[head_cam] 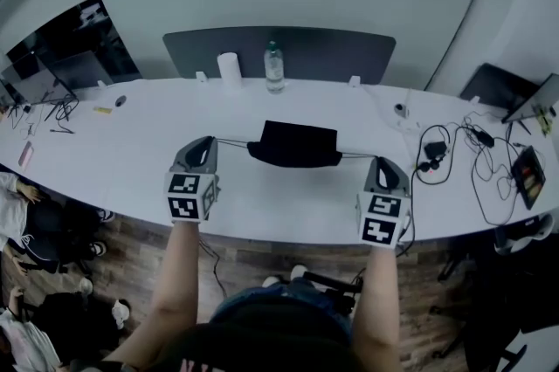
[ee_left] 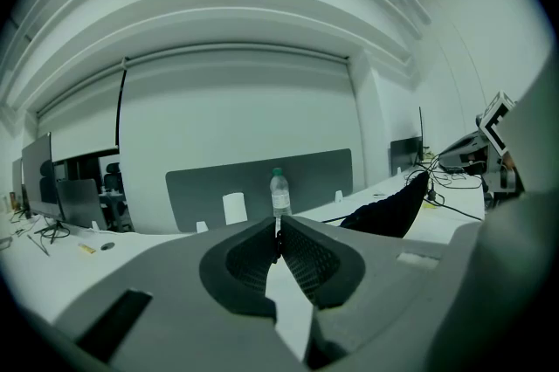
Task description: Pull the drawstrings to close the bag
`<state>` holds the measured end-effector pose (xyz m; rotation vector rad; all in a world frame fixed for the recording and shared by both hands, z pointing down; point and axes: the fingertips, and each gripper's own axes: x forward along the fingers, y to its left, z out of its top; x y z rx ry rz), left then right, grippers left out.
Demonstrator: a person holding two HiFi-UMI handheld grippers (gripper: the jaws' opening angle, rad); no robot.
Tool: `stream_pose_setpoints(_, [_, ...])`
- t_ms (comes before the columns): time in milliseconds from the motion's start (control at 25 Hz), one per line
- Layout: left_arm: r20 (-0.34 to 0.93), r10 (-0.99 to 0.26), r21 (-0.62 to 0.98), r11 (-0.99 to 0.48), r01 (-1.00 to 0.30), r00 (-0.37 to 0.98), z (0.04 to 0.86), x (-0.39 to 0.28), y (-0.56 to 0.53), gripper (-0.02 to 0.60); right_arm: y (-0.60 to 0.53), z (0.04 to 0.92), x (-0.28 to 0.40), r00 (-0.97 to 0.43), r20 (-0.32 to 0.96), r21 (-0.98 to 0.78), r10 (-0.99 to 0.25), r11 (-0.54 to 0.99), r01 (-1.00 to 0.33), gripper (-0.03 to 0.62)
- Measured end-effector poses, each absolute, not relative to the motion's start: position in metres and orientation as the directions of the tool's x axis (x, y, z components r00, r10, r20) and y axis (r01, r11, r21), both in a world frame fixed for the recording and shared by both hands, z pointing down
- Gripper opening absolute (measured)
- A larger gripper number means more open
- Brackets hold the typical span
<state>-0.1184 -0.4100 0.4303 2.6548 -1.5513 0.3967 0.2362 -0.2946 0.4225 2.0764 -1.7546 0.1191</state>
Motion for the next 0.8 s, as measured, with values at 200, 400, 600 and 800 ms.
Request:
stream_pose_setpoints(200, [0.232, -0.858, -0.103, -0.491, -0.865, 0.459, 0.427, -0.123, -0.416, 0.017, -0.299, 0.417, 0.240, 0.193, 0.320, 0.243, -0.928, -0.116, -0.963, 0.006])
stream_pose_setpoints(400, [0.223, -0.864, -0.104, -0.481, -0.870, 0.451, 0.424, -0.126, -0.422, 0.017, -0.302, 0.415, 0.247, 0.198, 0.315, 0.218, -0.928, -0.132, -0.967, 0.006])
stream_pose_setpoints(600, [0.219, -0.870, -0.106, -0.470, -0.876, 0.441, 0.420, -0.131, -0.426, 0.017, -0.302, 0.416, 0.250, 0.207, 0.314, 0.210, -0.927, -0.145, -0.967, 0.006])
stream_pose_setpoints(800, [0.218, -0.874, -0.106, -0.463, -0.880, 0.434, 0.418, -0.134, -0.429, 0.017, -0.301, 0.417, 0.254, 0.215, 0.316, 0.210, -0.924, -0.153, -0.966, 0.006])
